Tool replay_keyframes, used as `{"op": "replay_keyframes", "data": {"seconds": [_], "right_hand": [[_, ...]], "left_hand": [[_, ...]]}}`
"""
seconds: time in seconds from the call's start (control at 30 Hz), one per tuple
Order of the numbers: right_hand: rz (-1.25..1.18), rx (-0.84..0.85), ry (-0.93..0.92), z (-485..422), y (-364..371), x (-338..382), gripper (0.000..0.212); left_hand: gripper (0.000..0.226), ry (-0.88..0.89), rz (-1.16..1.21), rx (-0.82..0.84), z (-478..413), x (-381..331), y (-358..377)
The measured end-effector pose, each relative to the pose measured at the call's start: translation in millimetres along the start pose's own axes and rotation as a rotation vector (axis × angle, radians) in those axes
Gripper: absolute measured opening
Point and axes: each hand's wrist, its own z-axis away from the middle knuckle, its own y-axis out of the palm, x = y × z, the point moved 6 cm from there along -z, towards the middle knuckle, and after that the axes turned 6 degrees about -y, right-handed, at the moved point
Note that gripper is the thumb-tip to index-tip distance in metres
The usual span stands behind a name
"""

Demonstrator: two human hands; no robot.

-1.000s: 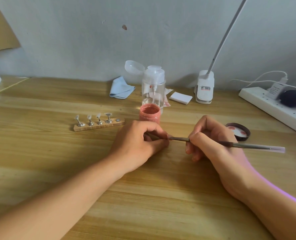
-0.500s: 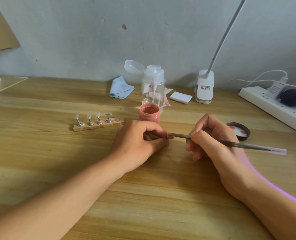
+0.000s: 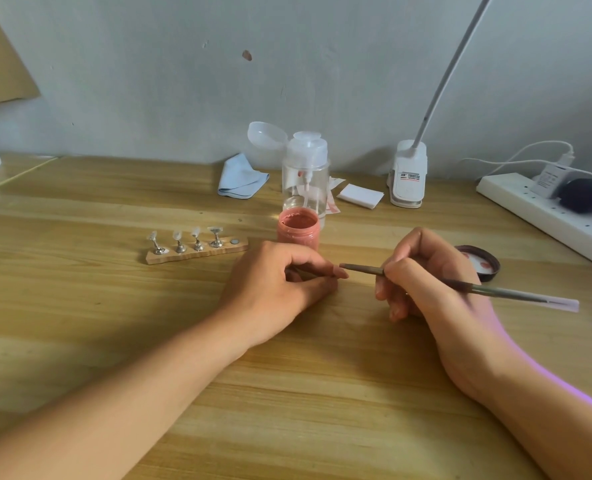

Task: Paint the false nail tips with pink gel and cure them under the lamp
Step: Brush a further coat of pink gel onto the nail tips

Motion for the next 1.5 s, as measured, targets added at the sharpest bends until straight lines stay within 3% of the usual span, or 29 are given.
{"op": "replay_keyframes", "data": {"seconds": [0.23, 0.4, 0.57, 0.77, 1.2, 1.5], "right_hand": [[0.037, 0.049, -0.006, 1.0, 3.5, 1.6, 0.011], [-0.06, -0.061, 0.022, -0.1, -4.1, 0.8, 0.008], [-0.032, -0.095, 0.062, -0.7, -4.7, -3.7, 0.023], [-0.016, -0.105, 0.078, -0.4, -3.0, -0.7, 0.009], [0.054, 0.01, 0.035, 1.6, 4.6, 3.6, 0.015], [0.011, -0.022, 0.035, 0.7, 2.5, 2.9, 0.016]], "left_hand": [[0.013, -0.007, -0.022, -0.02, -0.5, 0.8, -1.2], [0.015, -0.017, 0.018, 0.009, 0.6, -1.9, 0.3], [0.013, -0.038, 0.033, 0.015, 1.8, -4.3, 0.9], [0.011, -0.064, 0.045, 0.044, 2.7, -4.8, 2.1], [0.002, -0.056, 0.066, 0.043, 0.9, -2.1, 3.5], [0.005, -0.052, 0.084, 0.054, -0.8, -0.7, 4.7]]}}
